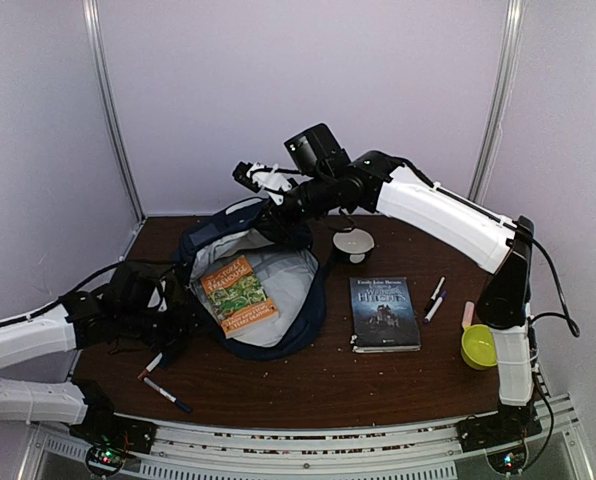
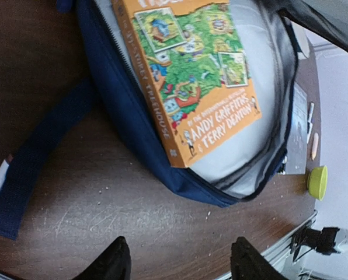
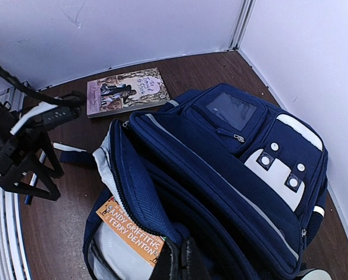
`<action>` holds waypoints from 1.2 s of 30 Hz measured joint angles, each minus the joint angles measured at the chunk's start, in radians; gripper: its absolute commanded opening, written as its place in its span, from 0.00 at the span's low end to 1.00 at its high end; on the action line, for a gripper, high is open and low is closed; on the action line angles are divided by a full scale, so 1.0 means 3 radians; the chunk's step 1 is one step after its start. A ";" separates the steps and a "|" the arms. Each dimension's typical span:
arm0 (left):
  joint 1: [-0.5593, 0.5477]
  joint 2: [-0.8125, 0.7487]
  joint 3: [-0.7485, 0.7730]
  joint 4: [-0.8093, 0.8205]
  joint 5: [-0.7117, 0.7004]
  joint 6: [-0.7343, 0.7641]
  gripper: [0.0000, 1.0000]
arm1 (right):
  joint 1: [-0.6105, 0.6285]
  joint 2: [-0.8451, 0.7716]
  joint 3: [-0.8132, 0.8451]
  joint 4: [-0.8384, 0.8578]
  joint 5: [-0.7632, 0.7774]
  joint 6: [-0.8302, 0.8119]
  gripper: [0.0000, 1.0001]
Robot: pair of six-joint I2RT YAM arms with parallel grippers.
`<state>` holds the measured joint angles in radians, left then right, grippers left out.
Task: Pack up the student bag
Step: Place the book in the largest pocket of the bag, then pass from the right arm to the left
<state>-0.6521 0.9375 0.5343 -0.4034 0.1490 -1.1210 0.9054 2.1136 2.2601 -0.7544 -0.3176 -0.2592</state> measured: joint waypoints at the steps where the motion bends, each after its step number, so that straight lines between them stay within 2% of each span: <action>1: -0.0013 -0.0128 0.0013 -0.0104 -0.0024 0.0099 0.58 | 0.0000 0.0000 -0.0001 -0.0003 -0.0001 0.0000 0.00; 5: -0.0024 -0.0556 0.0276 -0.0470 -0.0136 0.0721 0.62 | -0.0006 0.0000 -0.0001 -0.0018 -0.0019 -0.0001 0.00; 9: -0.0025 -0.0563 0.0815 -0.0538 -0.0256 0.1531 0.69 | -0.0008 0.0000 -0.0008 -0.0018 -0.0070 -0.0006 0.00; 12: -0.0028 -0.0383 0.1167 -0.0525 -0.0370 0.2166 0.73 | -0.0010 0.0000 -0.0028 -0.0017 -0.0092 -0.0010 0.00; 16: -0.0028 0.0135 0.1578 -0.0507 -0.0450 0.2930 0.75 | -0.0010 0.0000 -0.0067 -0.0014 -0.0136 -0.0023 0.00; 19: -0.0028 0.0501 0.1705 -0.0459 -0.0423 0.3381 0.75 | -0.0010 -0.0001 -0.0120 -0.0010 -0.0159 -0.0051 0.00; 24: -0.0028 0.0843 0.1855 -0.0487 -0.0369 0.3887 0.73 | -0.0010 -0.0003 -0.0182 -0.0010 -0.0214 -0.0099 0.00; 30: -0.0003 0.0985 0.1898 -0.0449 -0.0253 0.4184 0.73 | -0.0013 -0.0072 -0.0266 0.0000 -0.0322 -0.0187 0.00; 36: 0.0348 0.0866 0.1865 -0.0401 0.0423 0.4292 0.75 | -0.0024 -0.0169 -0.0421 0.0025 -0.0444 -0.0342 0.00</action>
<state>-0.5476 1.1973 1.0939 -0.5236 0.2760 0.1665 0.8982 2.0628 2.1338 -0.7467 -0.4507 -0.3618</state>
